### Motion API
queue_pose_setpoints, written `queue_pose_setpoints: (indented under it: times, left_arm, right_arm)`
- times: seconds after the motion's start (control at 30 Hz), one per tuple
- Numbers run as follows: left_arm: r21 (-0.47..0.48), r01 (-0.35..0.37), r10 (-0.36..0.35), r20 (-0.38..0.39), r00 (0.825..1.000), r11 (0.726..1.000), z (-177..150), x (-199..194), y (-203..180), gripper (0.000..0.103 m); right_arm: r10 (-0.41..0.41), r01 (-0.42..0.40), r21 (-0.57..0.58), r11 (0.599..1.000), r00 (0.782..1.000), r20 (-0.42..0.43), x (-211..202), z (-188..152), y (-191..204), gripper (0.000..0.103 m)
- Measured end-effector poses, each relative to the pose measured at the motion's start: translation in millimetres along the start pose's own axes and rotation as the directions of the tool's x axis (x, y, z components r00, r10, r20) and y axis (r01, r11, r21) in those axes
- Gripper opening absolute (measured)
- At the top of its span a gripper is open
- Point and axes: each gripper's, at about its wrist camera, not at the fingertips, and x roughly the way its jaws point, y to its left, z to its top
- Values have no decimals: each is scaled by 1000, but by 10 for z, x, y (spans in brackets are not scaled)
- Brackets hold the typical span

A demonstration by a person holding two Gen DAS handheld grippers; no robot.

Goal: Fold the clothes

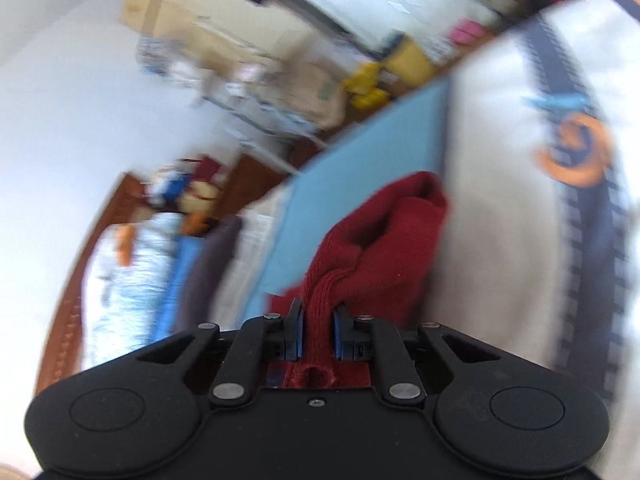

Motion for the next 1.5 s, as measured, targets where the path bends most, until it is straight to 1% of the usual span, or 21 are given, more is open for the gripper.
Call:
queue_pose_setpoints:
  times: [0.07, 0.13, 0.27, 0.37, 0.53, 0.63, 0.7, 0.73, 0.83, 0.9, 0.93, 1.0, 1.1, 1.13, 1.17, 1.2, 1.27, 1.3, 1.37, 1.4, 1.5]
  left_arm:
    - [-90, 8, -9, -18, 1000, 996, 16, -44, 170, 56]
    - [-210, 40, -31, 49, 998, 977, 29, -333, 413, 56]
    - [-425, 128, -42, 206, 978, 896, -53, -933, 1023, 58]
    - [-521, 113, 11, 229, 973, 846, -158, -1119, 1447, 57]
    - [-612, 70, 105, 246, 964, 787, -255, -1236, 1844, 56]
    - [-664, 48, 162, 250, 955, 746, -313, -1306, 2082, 56]
    - [-697, 34, 199, 251, 947, 716, -352, -1352, 2241, 56]
    - [-702, 44, 197, 259, 946, 711, -364, -1368, 2261, 56]
    - [-675, 131, 128, 320, 939, 726, -365, -1360, 2166, 56]
    - [-644, 178, 98, 369, 924, 744, -328, -1388, 2101, 56]
    - [-627, 185, 93, 383, 919, 756, -309, -1379, 2059, 57]
    - [-591, 174, 84, 383, 920, 787, -258, -1335, 1988, 57]
    - [-532, 126, 60, 318, 946, 837, -169, -1186, 1867, 59]
    - [-517, 87, 73, 280, 957, 852, -145, -1132, 1826, 59]
    - [-505, 29, 105, 235, 966, 863, -123, -1076, 1796, 59]
    - [-523, -32, 152, 189, 970, 852, -131, -1016, 1828, 59]
    - [-620, -138, 245, 91, 965, 772, -221, -900, 2037, 57]
    - [-675, -130, 244, 76, 967, 726, -291, -879, 2162, 57]
    - [-759, -58, 205, 101, 974, 648, -416, -879, 2359, 57]
    - [-772, -49, 202, 103, 974, 634, -430, -888, 2389, 56]
    - [-729, -98, 234, 87, 968, 677, -332, -947, 2274, 55]
  right_arm:
    - [59, -60, -53, 997, 998, -11, 165, -25, 274, 17]
    - [100, -105, -108, 989, 994, -45, 379, -63, 583, 17]
    - [119, -153, -237, 959, 981, -153, 914, -116, 1164, 17]
    - [46, -117, -310, 944, 973, -227, 1458, -114, 1458, 16]
    - [-123, 14, -405, 914, 962, -244, 2291, -377, 1631, 16]
    - [-168, 57, -404, 913, 955, -243, 2592, -453, 1626, 17]
    - [-205, 92, -391, 916, 945, -257, 2685, -504, 1596, 23]
    - [-192, 86, -369, 925, 947, -259, 2655, -516, 1582, 27]
    - [-64, -7, -314, 949, 975, -214, 2303, -531, 1514, 27]
    - [-24, -32, -367, 930, 989, -147, 1988, -540, 1501, 32]
    - [-45, -2, -402, 916, 993, -107, 1853, -544, 1478, 37]
    - [-162, 147, -467, 872, 987, 8, 1668, -554, 1414, 38]
    - [-327, 337, -508, 793, 938, 112, 1630, -514, 1237, 40]
    - [-360, 374, -509, 775, 924, 130, 1638, -494, 1165, 40]
    - [-365, 380, -500, 778, 922, 133, 1660, -466, 1088, 40]
    - [-355, 364, -479, 799, 928, 112, 1715, -415, 999, 40]
    - [-331, 318, -418, 851, 943, 43, 1876, -270, 814, 40]
    - [-327, 307, -389, 869, 945, 17, 1958, -203, 731, 40]
    - [-356, 326, -378, 866, 934, -9, 2111, -159, 673, 40]
    - [-368, 332, -382, 863, 929, -24, 2181, -154, 663, 41]
    - [-405, 349, -448, 823, 914, -31, 2268, -231, 717, 43]
